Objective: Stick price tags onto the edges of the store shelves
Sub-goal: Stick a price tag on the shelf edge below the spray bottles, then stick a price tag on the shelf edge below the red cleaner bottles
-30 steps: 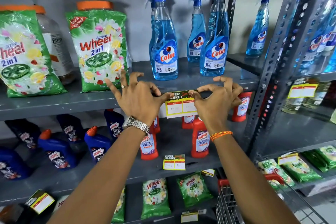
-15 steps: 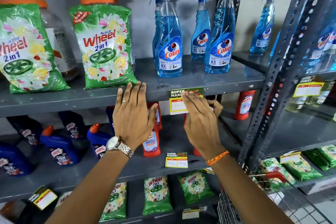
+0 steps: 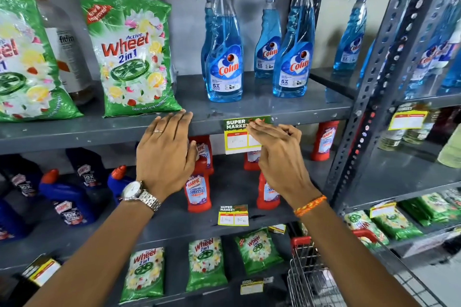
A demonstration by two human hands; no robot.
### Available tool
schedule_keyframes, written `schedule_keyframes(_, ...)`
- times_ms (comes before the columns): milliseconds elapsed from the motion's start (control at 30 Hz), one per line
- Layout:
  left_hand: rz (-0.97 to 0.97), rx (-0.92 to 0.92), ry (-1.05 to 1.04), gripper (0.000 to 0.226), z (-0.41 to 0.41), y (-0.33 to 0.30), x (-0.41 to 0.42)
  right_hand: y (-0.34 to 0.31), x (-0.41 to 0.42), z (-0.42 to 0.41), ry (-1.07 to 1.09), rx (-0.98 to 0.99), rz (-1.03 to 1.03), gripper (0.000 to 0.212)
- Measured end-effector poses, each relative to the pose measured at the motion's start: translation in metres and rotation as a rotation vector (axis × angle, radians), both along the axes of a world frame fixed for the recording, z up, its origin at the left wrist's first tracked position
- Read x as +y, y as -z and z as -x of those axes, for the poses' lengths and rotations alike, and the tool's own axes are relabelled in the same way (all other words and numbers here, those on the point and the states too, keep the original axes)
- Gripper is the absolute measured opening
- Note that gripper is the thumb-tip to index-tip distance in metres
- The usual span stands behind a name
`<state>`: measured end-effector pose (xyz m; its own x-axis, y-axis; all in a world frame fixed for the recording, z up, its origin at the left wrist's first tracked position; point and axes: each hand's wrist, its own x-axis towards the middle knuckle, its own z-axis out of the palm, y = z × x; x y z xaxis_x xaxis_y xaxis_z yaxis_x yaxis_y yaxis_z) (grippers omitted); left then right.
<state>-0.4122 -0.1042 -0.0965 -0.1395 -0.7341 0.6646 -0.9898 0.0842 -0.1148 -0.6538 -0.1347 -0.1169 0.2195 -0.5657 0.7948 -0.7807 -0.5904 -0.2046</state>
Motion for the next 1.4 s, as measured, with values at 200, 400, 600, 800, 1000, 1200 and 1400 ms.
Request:
schedule_keyframes(200, 0.000, 0.006, 0.006, 0.064, 0.002, 0.000, -0.002, 0.010, 0.023, 0.023, -0.020, -0.109, 0.053, 0.048)
schedule_keyframes(400, 0.030, 0.094, 0.013, 0.069, 0.007, 0.008, 0.001, 0.049, 0.024, 0.031, -0.020, -0.207, -0.033, 0.042)
schedule_keyframes(600, 0.112, 0.341, 0.080, 0.079, 0.021, 0.067, 0.024, 0.086, 0.019, 0.032, 0.006, -0.353, -0.230, 0.029)
schedule_keyframes(800, -0.266, 0.630, -0.076, 0.069, 0.038, 0.141, 0.023, 0.133, -0.003, 0.027, 0.109, -0.428, -0.607, 0.029)
schedule_keyframes(1000, -0.862, 1.029, -0.303, 0.055, 0.040, 0.200, -0.015, 0.194, -0.041, 0.015, 0.182, -0.394, -1.016, 0.032)
schedule_keyframes(1200, -0.987, 1.085, -0.352, 0.061, 0.038, 0.268, -0.069, 0.218, -0.063, 0.002, 0.213, -0.401, -1.158, 0.024)
schedule_keyframes(1400, -0.988, 1.046, -0.351, 0.056, 0.066, 0.247, -0.065, 0.240, -0.073, -0.008, 0.224, -0.461, -1.212, 0.020)
